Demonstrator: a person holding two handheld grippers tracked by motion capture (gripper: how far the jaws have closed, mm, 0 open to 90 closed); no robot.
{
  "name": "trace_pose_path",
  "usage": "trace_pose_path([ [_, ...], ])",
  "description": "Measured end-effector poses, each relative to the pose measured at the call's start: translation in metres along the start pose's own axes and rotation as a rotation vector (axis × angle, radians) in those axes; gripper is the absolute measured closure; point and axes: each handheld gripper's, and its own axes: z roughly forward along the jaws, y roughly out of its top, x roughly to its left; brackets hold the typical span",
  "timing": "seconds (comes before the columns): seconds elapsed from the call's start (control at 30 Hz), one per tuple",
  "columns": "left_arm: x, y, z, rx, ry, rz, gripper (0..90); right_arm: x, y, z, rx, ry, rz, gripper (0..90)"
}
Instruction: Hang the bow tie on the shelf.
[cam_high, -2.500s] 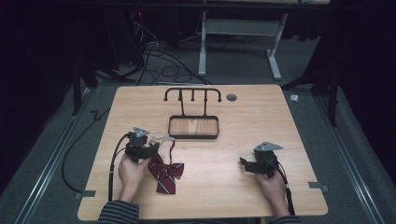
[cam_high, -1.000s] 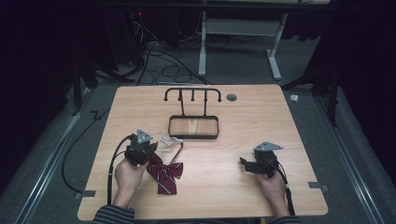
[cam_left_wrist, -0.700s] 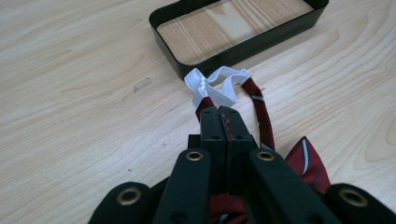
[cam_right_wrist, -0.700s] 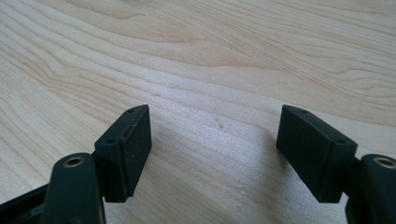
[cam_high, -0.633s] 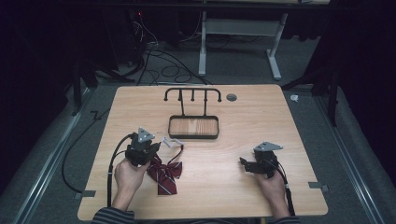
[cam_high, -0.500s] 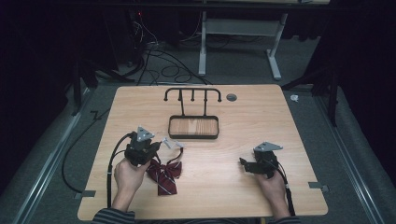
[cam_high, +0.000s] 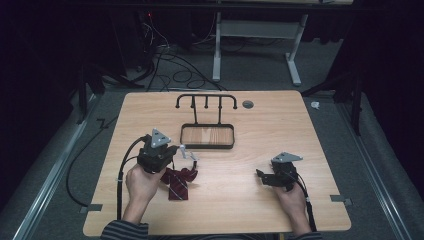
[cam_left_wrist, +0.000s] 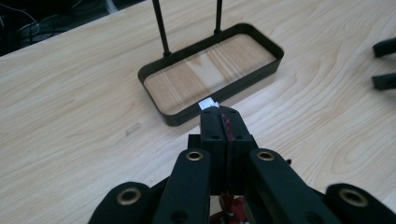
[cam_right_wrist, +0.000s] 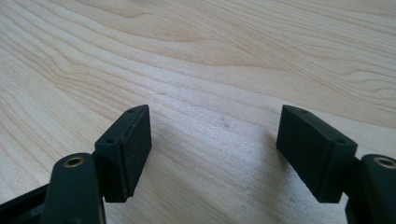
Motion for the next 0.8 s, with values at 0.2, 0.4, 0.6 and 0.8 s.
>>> trace_pose_path([
  [0.2,-0.002,0.011,-0.002,-0.058,-0.032,-0.029,89.3,0.0,0.0,0.0,0.002,0.001,0.001,27.9],
  [0.4,-0.009,0.022,-0.005,-0.083,-0.043,0.0,89.3,0.0,0.0,0.0,0.002,0.001,0.0,27.9],
  [0.6,-0.008,0.034,-0.011,-0.138,-0.066,-0.007,89.3,0.0,0.0,0.0,0.002,0.001,-0.002,27.9],
  [0.8,-0.01,0.042,-0.009,-0.148,-0.091,0.0,89.3,0.0,0.0,0.0,0.001,0.001,-0.004,27.9],
])
